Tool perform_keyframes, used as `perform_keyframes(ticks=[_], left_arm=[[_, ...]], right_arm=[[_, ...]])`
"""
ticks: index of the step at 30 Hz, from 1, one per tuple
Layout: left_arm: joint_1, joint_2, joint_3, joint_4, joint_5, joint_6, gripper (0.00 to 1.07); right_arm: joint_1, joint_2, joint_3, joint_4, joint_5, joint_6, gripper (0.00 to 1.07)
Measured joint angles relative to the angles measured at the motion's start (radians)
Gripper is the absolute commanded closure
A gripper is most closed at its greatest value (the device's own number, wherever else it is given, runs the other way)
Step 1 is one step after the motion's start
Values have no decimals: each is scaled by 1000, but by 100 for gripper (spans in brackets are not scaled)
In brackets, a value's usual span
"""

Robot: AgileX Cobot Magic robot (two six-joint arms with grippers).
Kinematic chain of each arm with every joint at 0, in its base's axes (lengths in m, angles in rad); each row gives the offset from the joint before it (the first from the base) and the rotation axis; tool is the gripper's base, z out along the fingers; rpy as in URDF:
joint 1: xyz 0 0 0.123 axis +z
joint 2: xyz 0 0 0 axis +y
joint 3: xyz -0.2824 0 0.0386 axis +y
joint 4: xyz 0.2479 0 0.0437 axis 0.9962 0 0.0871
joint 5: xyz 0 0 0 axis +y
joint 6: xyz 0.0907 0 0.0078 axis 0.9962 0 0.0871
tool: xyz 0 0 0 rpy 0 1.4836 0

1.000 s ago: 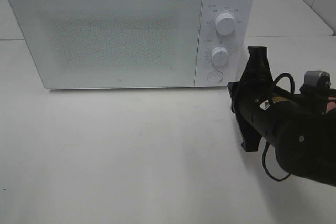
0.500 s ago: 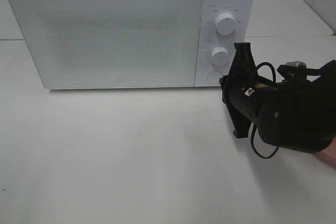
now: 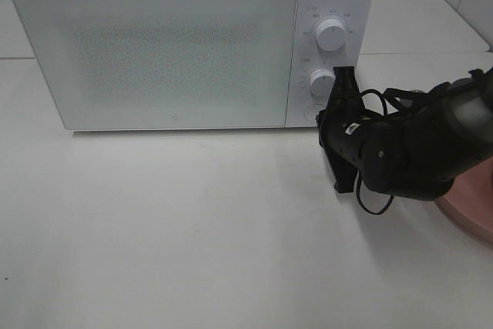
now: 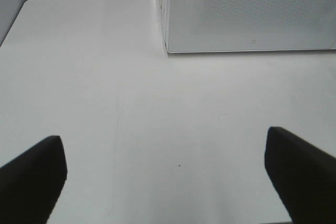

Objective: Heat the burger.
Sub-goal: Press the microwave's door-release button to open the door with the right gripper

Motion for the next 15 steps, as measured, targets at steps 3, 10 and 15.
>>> perform_keyframes(ticks=[3, 10, 15], left_arm=[[0, 0, 0, 0, 0, 0, 10], [0, 0, 0, 0, 0, 0, 10], [0, 0, 0, 0, 0, 0, 10]], right_arm=[[-13, 20, -25, -22, 8, 0, 107], [-45, 46, -74, -49, 31, -2, 107], [-45, 68, -92, -50, 45, -3, 107]])
